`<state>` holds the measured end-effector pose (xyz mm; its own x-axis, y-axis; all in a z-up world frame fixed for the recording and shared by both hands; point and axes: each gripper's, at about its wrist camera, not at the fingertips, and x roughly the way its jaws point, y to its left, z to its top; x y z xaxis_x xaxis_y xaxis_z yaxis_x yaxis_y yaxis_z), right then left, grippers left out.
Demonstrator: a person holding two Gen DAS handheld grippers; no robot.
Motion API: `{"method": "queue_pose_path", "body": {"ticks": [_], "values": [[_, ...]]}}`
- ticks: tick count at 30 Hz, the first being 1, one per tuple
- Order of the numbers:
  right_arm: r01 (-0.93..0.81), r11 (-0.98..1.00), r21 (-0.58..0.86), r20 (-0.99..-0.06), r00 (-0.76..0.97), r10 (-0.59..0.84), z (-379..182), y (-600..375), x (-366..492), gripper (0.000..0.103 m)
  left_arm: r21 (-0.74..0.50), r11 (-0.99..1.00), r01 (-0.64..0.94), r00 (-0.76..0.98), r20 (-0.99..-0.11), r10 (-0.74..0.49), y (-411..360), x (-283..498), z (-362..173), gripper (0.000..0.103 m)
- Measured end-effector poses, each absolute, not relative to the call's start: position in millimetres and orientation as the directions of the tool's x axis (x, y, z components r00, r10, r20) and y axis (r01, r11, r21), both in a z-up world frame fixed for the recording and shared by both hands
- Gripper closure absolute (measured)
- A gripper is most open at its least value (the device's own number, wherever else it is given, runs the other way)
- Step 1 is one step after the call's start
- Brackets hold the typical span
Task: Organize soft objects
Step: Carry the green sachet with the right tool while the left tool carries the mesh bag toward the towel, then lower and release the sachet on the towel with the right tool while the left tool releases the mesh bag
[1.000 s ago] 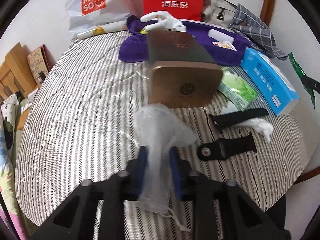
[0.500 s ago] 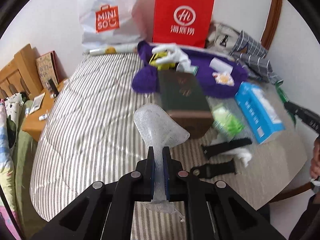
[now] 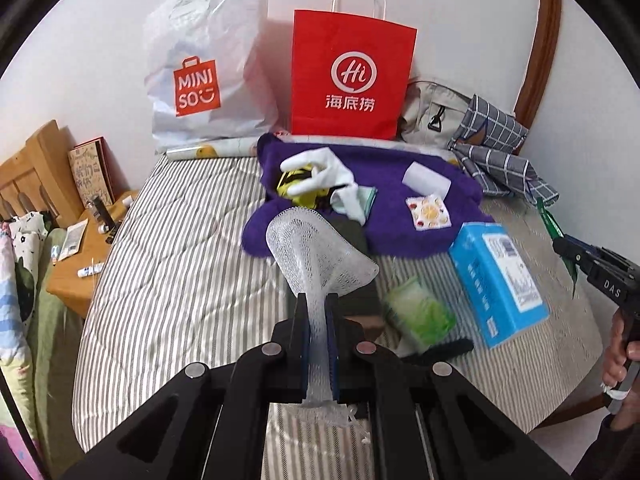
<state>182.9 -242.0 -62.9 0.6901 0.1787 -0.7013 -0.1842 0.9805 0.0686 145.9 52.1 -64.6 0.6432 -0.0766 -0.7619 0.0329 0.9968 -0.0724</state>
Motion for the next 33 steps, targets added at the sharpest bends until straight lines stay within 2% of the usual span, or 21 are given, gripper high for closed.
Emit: {"method": "queue_pose_path", "body": {"ticks": [18,33], "values": [[-0.208,0.970,0.127,-0.669,0.704,0.238,-41.7,-242.3,247.7,0.082,-0.066,0.996,0.054,0.653,-0.753,-0.085,23.0,228.3,-44.1,0.095],[-0.253,0.965,0.062,-0.683,0.694,0.226,-41.2,-217.4,301.9,0.082,-0.096,0.993,0.069,0.652,-0.749,-0.118,16.1,294.5,-45.4,0.095]]}}
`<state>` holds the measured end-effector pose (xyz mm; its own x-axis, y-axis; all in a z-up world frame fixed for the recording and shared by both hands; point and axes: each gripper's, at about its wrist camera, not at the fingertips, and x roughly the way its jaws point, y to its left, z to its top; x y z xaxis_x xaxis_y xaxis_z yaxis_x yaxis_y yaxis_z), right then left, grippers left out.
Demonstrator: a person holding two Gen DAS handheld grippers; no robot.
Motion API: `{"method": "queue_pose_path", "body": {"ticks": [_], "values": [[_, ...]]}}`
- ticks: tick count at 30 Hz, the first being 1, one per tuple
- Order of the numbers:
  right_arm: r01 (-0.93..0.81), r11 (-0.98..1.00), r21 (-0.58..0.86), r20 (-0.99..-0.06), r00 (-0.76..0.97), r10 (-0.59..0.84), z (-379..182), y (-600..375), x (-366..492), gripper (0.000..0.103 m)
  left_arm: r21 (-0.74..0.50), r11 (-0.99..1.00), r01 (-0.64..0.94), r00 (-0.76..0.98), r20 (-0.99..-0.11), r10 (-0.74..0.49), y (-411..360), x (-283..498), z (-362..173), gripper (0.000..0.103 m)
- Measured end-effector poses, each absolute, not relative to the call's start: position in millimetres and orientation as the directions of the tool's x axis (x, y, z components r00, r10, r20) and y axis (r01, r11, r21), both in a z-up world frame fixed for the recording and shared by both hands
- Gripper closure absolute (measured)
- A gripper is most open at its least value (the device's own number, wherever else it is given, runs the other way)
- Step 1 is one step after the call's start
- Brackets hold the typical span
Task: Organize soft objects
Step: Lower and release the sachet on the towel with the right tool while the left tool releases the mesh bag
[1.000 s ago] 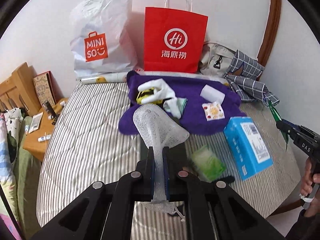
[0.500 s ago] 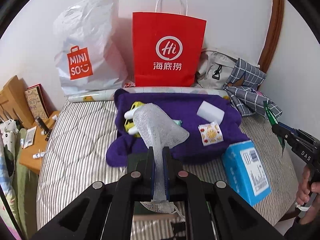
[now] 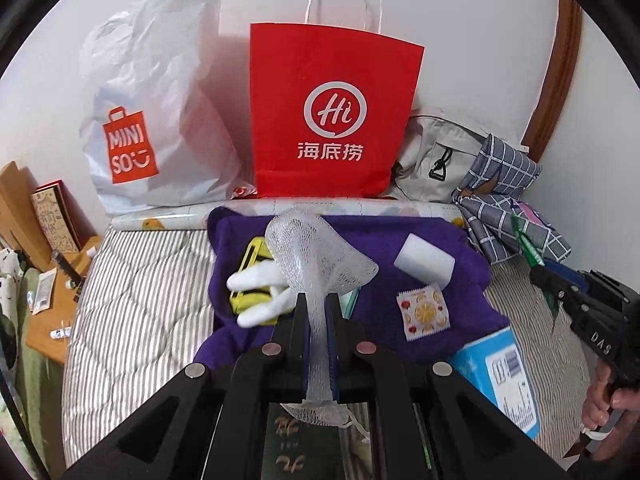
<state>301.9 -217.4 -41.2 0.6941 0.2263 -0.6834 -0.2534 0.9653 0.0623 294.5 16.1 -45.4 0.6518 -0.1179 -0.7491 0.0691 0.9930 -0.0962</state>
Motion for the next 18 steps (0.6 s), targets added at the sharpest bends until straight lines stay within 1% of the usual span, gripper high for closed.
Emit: {"method": "queue_pose_path", "body": {"ticks": [18], "values": [[-0.339,0.940,0.021,-0.729,0.638,0.246,-66.8,-187.4,364.8,0.082,-0.097,0.993,0.060,0.620,-0.776,-0.113,12.4,375.8,-58.7,0.095]]}}
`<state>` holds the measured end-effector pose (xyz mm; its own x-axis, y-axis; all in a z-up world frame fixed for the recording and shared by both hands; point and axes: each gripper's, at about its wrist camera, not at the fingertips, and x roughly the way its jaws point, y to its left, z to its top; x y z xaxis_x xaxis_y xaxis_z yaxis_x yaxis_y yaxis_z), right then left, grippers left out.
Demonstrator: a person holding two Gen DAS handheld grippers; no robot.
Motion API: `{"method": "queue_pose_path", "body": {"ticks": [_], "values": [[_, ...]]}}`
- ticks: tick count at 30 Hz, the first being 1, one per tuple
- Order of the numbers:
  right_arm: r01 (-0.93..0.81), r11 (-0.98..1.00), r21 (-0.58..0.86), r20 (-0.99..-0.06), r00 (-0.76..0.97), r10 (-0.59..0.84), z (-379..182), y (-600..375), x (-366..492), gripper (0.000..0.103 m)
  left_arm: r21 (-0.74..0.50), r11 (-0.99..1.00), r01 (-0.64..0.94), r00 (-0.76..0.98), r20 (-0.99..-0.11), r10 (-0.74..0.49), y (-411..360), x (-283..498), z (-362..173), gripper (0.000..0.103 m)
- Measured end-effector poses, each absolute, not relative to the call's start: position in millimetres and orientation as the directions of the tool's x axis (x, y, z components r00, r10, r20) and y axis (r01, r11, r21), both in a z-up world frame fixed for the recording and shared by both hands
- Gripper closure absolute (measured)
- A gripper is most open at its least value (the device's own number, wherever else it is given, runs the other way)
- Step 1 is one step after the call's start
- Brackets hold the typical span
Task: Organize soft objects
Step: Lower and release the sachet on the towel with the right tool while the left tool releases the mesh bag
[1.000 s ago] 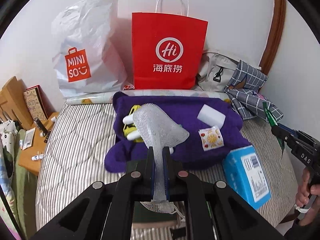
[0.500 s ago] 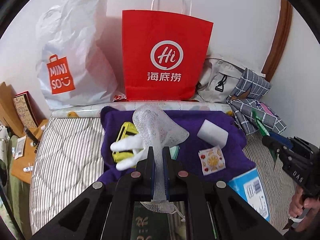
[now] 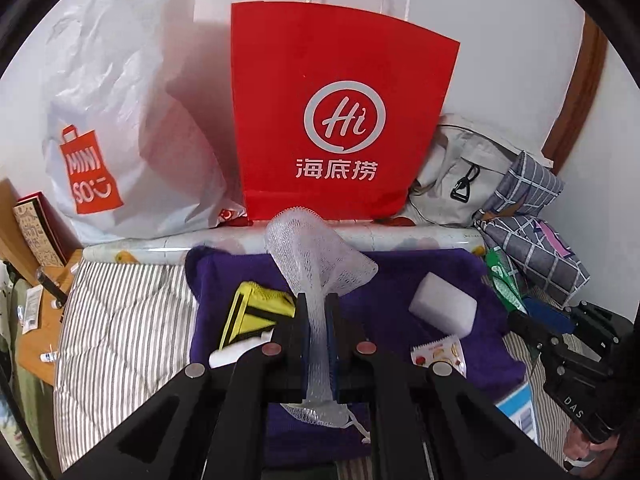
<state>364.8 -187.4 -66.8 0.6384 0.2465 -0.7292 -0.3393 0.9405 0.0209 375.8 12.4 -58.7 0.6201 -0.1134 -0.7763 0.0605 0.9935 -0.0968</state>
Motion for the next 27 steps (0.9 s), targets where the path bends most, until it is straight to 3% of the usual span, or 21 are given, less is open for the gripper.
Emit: {"method": "queue_pose_path", "body": {"ticks": [9,23,25,27], "values": [[-0.428,0.901,0.069,-0.770,0.552,0.321,-91.2,-164.5,395.6,0.082,-0.125,0.990,0.062,0.566,-0.813,-0.138,3.7,407.4,-89.4,0.095],[-0.474,0.878,0.062,-0.863,0.416,0.286,-138.3,-149.3,415.5,0.080,-0.161,0.981,0.109,0.418,-0.888,-0.192,-8.9,435.0,-137.6,0.095],[-0.479,0.876,0.062,-0.873,0.398,0.280,-142.8,-148.7,416.9,0.078,-0.168,0.979,0.112,0.405,-0.892,-0.199,-10.0,435.9,-140.5,0.092],[-0.480,0.876,0.056,-0.876,0.397,0.274,-145.0,-148.8,417.2,0.074,-0.175,0.979,0.107,0.400,-0.894,-0.203,-9.0,437.2,-142.6,0.080]]}}
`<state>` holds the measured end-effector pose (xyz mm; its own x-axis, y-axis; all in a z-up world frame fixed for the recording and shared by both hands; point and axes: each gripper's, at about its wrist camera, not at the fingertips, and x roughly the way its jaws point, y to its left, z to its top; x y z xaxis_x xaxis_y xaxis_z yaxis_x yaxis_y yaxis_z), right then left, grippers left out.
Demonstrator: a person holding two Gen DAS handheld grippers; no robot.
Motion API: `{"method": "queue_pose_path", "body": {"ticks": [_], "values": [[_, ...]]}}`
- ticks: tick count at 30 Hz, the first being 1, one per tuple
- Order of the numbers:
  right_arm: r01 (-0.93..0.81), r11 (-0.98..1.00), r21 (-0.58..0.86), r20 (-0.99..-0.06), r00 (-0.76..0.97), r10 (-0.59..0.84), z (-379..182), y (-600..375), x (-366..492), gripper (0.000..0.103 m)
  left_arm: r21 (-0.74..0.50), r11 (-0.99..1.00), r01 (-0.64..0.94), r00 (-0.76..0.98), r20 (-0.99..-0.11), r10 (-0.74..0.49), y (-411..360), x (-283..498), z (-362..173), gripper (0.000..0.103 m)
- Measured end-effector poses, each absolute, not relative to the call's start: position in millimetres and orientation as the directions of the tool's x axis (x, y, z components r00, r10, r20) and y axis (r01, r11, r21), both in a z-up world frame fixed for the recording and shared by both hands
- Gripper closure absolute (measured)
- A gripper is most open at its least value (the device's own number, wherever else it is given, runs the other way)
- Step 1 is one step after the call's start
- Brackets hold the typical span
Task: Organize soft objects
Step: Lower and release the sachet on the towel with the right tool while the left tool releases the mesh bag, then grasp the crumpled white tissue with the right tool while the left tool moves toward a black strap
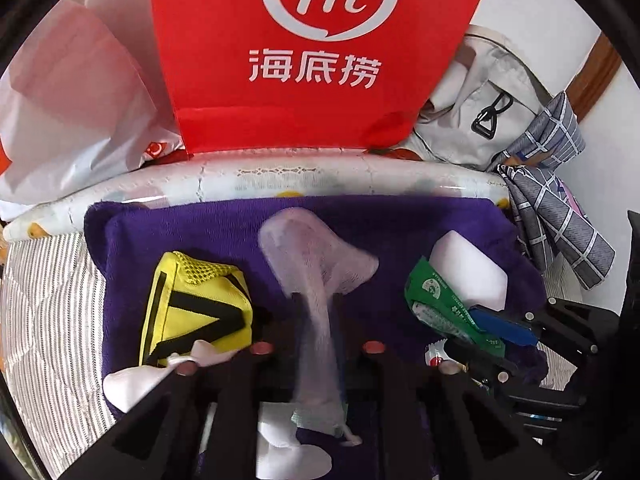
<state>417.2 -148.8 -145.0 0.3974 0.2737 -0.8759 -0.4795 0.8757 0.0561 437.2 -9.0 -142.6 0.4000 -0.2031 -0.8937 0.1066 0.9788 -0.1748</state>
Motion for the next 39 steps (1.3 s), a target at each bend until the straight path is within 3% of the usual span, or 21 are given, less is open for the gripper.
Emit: {"method": "queue_pose_path", "body": {"ticks": [4,5,6,10,22,24,26,28,39], "values": [[-0.466,0.883,0.060,-0.863,0.420,0.280,-141.8,-150.7,415.5,0.049,-0.195,0.974,0.117,0.391,-0.892,-0.225,-8.1,438.8,-143.1,0.060],[-0.466,0.883,0.060,-0.860,0.426,0.283,-139.8,-151.9,412.6,0.041,-0.191,0.974,0.119,0.395,-0.891,-0.223,-9.1,438.7,-141.7,0.046],[-0.468,0.882,0.054,-0.856,0.434,0.283,-137.0,-152.3,408.5,0.038,-0.177,0.977,0.120,0.404,-0.890,-0.211,-10.4,438.2,-139.3,0.034],[-0.447,0.894,0.034,-0.820,0.499,0.280,-123.1,-156.2,392.9,0.037,-0.119,0.985,0.123,0.445,-0.881,-0.162,-15.6,433.9,-127.4,0.028],[-0.460,0.882,0.096,-0.765,0.533,0.361,-91.8,-162.9,284.8,0.037,-0.120,0.986,0.118,0.511,-0.844,-0.164,-3.3,392.4,-86.2,0.028],[-0.480,0.872,0.098,-0.767,0.522,0.374,-91.8,-158.4,268.2,0.042,-0.130,0.985,0.110,0.513,-0.842,-0.169,2.3,378.0,-81.6,0.028],[-0.502,0.859,0.101,-0.772,0.505,0.386,-94.4,-152.5,246.4,0.055,-0.136,0.985,0.103,0.518,-0.838,-0.169,9.0,360.3,-76.5,0.028],[-0.521,0.847,0.110,-0.777,0.487,0.400,-97.9,-147.2,227.7,0.058,-0.130,0.988,0.087,0.531,-0.833,-0.156,19.3,337.6,-70.8,0.028],[-0.586,0.805,0.097,-0.821,0.411,0.398,-135.7,-115.0,148.0,0.057,-0.122,0.993,0.003,0.563,-0.820,-0.103,68.9,241.6,-66.6,0.028]]}}
